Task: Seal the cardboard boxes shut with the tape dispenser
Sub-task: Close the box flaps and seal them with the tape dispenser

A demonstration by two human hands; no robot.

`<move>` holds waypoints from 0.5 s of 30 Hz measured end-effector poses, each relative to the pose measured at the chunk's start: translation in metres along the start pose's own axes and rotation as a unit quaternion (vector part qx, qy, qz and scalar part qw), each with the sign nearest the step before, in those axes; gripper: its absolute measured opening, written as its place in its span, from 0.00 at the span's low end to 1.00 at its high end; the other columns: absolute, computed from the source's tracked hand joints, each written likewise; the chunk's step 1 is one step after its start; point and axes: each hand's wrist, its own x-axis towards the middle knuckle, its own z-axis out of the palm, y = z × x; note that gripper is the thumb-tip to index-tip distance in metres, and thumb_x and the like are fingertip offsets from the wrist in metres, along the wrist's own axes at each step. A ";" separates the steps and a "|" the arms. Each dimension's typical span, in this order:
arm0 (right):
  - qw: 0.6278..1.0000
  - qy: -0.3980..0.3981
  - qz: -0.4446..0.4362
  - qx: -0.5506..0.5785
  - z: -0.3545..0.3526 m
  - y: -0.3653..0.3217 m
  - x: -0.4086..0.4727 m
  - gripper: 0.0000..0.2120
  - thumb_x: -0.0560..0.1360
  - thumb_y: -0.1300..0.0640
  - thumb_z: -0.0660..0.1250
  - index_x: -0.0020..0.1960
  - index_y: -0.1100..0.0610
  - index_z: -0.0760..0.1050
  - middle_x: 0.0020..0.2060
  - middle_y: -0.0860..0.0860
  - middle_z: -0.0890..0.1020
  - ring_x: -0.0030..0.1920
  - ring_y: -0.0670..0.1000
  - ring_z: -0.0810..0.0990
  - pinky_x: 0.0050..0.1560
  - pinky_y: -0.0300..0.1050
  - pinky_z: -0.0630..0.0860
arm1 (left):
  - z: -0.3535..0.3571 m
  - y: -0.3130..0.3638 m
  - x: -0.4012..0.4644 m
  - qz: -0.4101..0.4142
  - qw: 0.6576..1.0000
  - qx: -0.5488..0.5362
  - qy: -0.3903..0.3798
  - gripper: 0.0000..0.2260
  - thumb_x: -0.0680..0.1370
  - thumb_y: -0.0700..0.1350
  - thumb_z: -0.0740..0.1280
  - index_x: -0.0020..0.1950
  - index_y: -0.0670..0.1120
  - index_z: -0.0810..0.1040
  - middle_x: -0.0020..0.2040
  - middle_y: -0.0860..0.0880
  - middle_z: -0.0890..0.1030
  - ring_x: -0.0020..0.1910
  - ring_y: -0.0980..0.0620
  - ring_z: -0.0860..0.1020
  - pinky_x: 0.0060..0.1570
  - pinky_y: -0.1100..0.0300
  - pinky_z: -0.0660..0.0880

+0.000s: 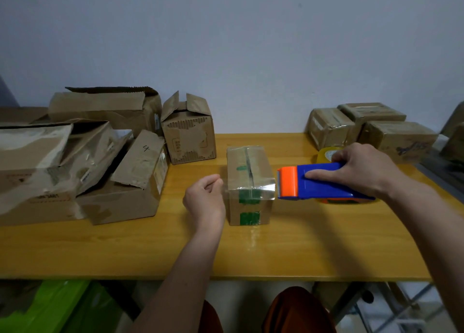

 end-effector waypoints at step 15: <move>0.995 -0.060 0.033 0.078 0.033 0.022 0.031 0.37 0.50 0.21 0.61 0.31 0.55 0.78 0.25 0.49 0.80 0.31 0.49 0.80 0.34 0.49 0.77 | 0.012 -0.021 0.016 -0.058 0.996 0.051 0.037 0.24 0.77 0.40 0.69 0.71 0.51 0.69 0.48 0.50 0.82 0.41 0.57 0.80 0.42 0.63 0.77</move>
